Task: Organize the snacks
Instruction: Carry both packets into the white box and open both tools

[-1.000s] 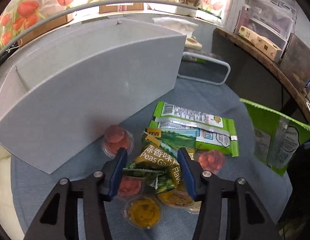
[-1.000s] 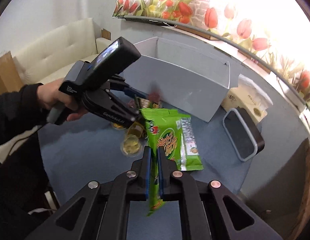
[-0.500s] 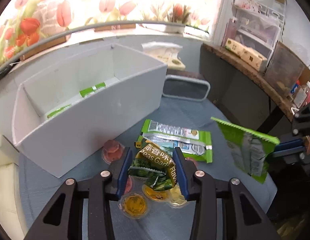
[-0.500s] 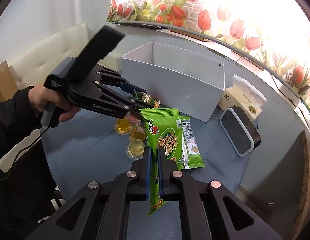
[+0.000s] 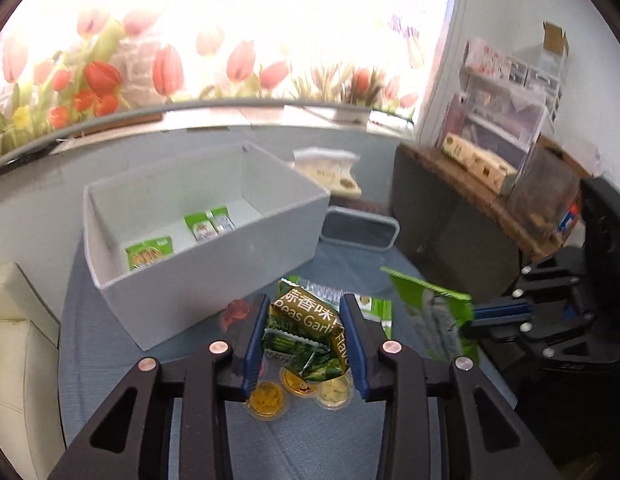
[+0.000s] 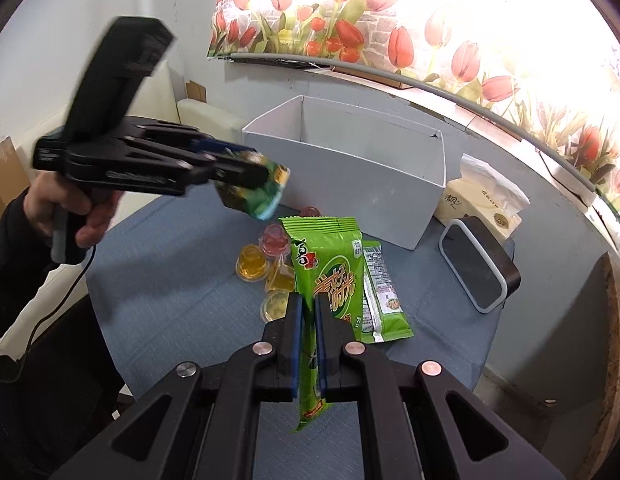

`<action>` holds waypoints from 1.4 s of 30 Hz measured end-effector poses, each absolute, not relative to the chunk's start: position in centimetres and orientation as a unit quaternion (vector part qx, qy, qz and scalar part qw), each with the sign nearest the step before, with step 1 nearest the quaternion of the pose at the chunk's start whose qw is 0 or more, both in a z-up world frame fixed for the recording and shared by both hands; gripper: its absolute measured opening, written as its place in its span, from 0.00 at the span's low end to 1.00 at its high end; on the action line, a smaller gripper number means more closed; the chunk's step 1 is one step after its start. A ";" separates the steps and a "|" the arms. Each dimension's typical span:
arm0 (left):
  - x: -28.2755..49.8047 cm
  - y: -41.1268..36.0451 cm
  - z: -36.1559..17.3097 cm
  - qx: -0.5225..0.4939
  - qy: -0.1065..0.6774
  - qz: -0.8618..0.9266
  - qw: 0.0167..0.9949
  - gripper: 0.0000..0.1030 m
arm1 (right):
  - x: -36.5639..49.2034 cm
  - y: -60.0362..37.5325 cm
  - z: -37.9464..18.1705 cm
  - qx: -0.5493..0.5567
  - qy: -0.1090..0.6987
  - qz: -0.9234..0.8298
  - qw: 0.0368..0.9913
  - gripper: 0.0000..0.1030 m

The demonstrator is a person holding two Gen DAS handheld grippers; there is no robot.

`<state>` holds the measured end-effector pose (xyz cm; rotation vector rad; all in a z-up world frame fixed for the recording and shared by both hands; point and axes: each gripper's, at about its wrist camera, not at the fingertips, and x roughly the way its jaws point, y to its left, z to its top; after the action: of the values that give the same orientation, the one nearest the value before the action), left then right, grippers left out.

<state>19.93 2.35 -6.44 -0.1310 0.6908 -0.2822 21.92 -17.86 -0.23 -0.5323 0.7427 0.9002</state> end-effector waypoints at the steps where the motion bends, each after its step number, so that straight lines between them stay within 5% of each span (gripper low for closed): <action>1: 19.7 2.6 -6.1 -0.067 0.332 -0.138 0.931 0.39 | 21.9 -17.7 -0.2 -0.247 0.346 0.420 0.802 0.06; 20: 29.8 12.7 -1.0 -0.107 0.284 -0.048 0.952 0.39 | 34.7 -6.3 6.9 -0.206 0.332 0.422 0.818 0.06; 30: 35.2 14.7 -3.8 -0.092 0.323 -0.037 0.941 0.45 | 43.0 -1.8 3.8 -0.195 0.371 0.391 0.819 0.07; 31: 35.5 14.8 -4.1 -0.088 0.331 -0.033 0.939 0.58 | 43.6 -1.7 3.5 -0.193 0.376 0.387 0.819 0.10; 32: 35.7 14.9 -4.5 -0.086 0.337 -0.023 0.937 0.71 | 44.2 -1.8 3.1 -0.190 0.386 0.376 0.821 0.25; 33: 35.6 15.1 -4.7 -0.088 0.338 -0.017 0.937 0.95 | 44.5 -2.1 3.0 -0.189 0.388 0.365 0.825 0.43; 34: 35.2 15.2 -4.7 -0.091 0.328 -0.020 0.940 1.00 | 44.6 -2.5 2.9 -0.187 0.386 0.356 0.830 0.80; 35: 34.9 15.3 -4.6 -0.089 0.320 -0.021 0.943 1.00 | 44.5 -3.0 3.0 -0.181 0.376 0.355 0.836 0.92; 42: 33.3 14.8 -4.5 -0.067 0.346 -0.012 0.936 1.00 | 42.8 -6.2 3.8 -0.152 0.356 0.355 0.851 0.93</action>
<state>33.30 14.77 -4.46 -0.1377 0.7079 -0.0241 42.84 -6.23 3.76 -0.3196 0.7506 0.7465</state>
